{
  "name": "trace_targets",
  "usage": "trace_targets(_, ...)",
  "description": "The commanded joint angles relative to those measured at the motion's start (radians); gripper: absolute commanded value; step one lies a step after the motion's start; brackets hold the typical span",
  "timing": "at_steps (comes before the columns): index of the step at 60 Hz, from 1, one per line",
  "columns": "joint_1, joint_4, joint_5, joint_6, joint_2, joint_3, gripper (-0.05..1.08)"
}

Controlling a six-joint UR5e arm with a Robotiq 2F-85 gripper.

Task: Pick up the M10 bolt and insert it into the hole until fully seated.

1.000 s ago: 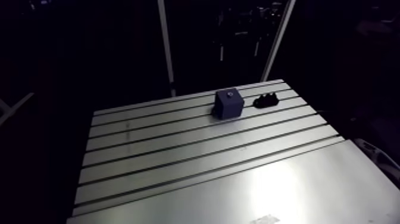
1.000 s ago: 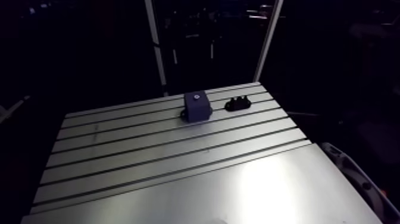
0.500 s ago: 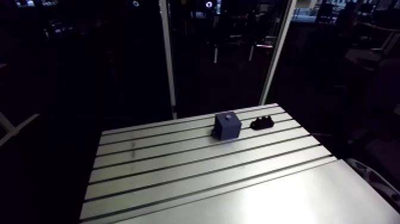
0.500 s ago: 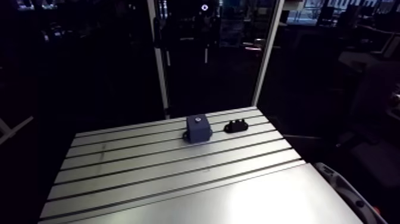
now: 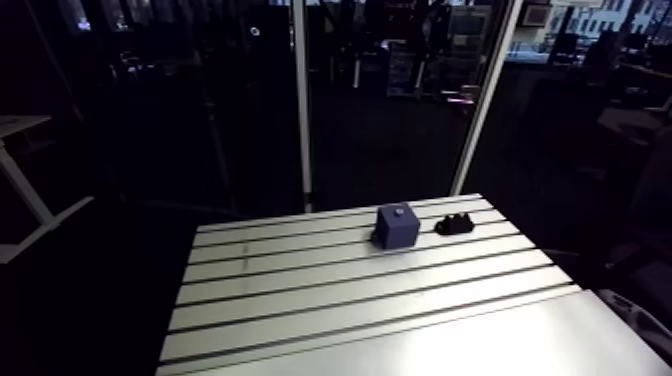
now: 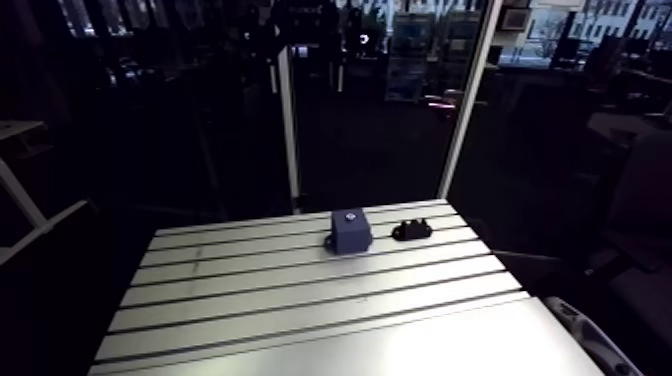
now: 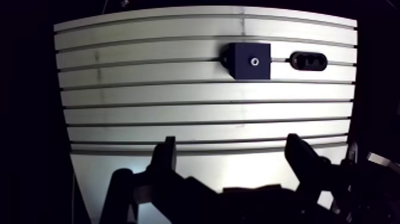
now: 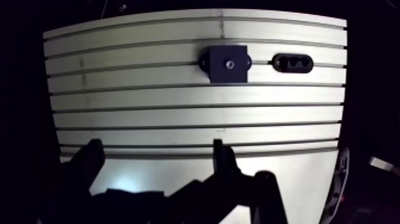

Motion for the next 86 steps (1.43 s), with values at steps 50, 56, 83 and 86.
trace_targets(50,0.108,0.080,-0.043,0.056,0.005,-0.029,0.00)
trace_targets(56,0.108,0.080,-0.043,0.056,0.005,-0.029,0.00)
trace_targets(83,0.111,0.082,-0.043,0.059,0.014,-0.033,0.00)
trace_targets(86,0.112,0.080,-0.044,0.070,0.014,-0.034,0.00)
